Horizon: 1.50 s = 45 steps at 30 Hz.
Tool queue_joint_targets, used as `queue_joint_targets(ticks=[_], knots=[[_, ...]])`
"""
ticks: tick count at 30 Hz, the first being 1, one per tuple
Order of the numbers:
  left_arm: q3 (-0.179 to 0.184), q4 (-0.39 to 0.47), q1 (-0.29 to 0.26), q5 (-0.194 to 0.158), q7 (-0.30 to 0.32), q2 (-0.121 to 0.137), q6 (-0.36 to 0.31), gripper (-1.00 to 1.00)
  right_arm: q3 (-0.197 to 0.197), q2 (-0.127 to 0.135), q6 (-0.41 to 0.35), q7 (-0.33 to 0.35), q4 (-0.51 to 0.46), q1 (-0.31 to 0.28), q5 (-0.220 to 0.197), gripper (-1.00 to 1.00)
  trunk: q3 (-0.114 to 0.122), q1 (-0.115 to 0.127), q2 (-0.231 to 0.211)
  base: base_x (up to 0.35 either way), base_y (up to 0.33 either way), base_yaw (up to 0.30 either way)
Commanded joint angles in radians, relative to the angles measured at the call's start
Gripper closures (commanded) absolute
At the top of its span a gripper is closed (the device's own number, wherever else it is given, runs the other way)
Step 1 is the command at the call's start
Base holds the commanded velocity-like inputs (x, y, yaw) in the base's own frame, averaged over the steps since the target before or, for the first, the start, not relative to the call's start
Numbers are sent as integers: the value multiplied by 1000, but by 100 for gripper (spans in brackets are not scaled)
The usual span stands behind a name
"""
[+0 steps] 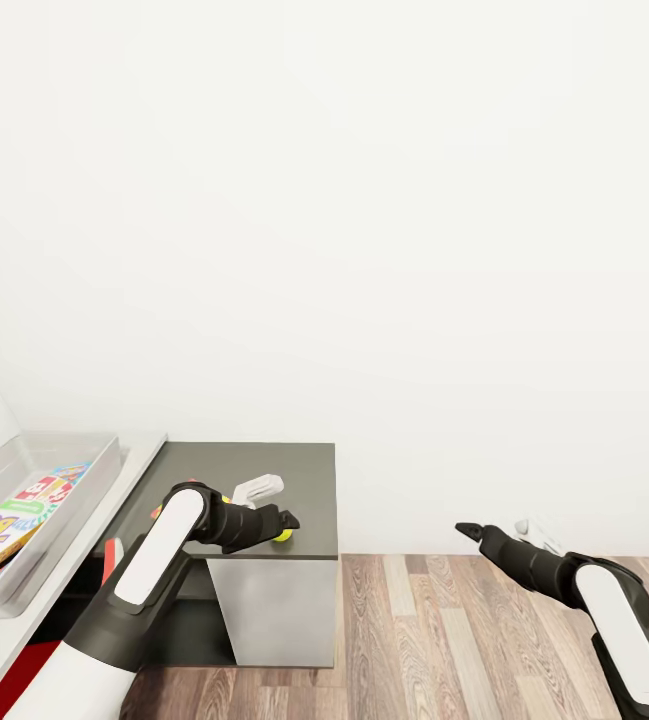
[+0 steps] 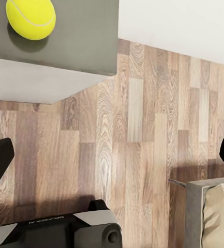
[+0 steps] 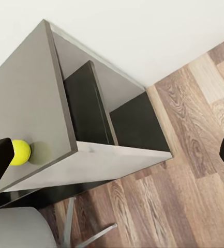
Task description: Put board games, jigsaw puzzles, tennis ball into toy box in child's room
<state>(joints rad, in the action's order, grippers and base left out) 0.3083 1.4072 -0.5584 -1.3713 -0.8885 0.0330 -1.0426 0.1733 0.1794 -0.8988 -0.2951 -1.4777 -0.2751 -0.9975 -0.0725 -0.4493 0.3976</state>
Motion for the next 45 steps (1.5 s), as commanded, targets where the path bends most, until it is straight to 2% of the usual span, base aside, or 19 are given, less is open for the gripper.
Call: queue_joint_targets(ticks=[1,22,36,38,40,41,43,44,45], knots=[[2,1,-1,-9,-11,1,0,-100,0,0,-3,-10,-1,-1,-10,-100,-2,-1,2,32,0,0],[2,7,-1,-9,-10,26,-4,-100,-2,0,-9,-9,-1,-3,-10,-100,-2,-1,2,27,0,0],[2,6,-1,-6,-12,28,-3,-100,-2,0,-9,-10,-1,-4,-11,-100,-2,-1,2,200,-30,0],[4,6,-1,7,-13,27,-2,-100,-3,0,-9,-10,-1,-4,-11,-100,-2,-1,2,137,-120,0],[16,6,-1,52,-18,23,-1,-100,-3,0,-9,-11,-1,-4,-11,-100,-2,-1,2,131,-124,0],[27,6,-1,101,-24,22,0,-100,-3,0,-9,-11,-1,-4,-11,-100,-2,-1,2,86,-83,0],[37,5,-1,155,-30,20,1,-100,-3,0,-9,-11,-1,-4,-11,-100,-2,-1,2,62,-60,0],[43,5,-1,204,-31,18,2,-100,-3,0,-9,-12,-1,-5,-11,-100,-2,-1,2,35,-34,0],[46,4,-1,225,-31,17,2,-100,-3,0,-9,-12,-1,-6,-10,-100,-2,-1,2,28,-27,0]])
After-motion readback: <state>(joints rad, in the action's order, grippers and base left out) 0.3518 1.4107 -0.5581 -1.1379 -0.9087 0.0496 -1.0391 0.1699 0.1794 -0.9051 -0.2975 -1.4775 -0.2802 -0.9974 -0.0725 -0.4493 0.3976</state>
